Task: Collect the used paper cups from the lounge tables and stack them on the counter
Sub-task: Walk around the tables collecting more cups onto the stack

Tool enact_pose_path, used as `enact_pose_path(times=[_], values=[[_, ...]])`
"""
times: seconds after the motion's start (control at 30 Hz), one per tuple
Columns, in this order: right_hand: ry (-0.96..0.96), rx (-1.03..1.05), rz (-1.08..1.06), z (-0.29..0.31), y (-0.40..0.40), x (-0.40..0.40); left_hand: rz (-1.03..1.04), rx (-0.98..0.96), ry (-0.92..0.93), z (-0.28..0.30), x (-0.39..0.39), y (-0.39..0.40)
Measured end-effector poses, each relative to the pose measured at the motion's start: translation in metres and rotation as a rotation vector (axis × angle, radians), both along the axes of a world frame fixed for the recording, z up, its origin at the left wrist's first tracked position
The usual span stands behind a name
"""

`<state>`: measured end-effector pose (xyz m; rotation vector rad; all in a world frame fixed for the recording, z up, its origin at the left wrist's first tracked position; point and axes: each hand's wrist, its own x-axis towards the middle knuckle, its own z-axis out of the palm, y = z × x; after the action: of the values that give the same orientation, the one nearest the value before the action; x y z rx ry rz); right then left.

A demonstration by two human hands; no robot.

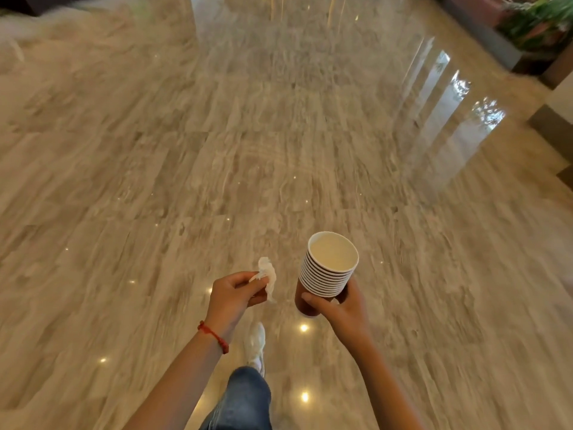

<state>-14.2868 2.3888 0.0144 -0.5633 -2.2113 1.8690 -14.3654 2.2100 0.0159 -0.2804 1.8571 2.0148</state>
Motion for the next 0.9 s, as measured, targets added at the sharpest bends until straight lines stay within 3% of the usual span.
enact_pose_path(times=[0.37, 0.9], values=[[0.024, -0.011, -0.034, 0.008, 0.071, -0.263, -0.042, 0.008, 0.019, 0.007, -0.279, 0.075], [0.022, -0.022, -0.024, -0.011, 0.229, -0.572, -0.029, 0.012, -0.003, -0.005, -0.579, 0.235]])
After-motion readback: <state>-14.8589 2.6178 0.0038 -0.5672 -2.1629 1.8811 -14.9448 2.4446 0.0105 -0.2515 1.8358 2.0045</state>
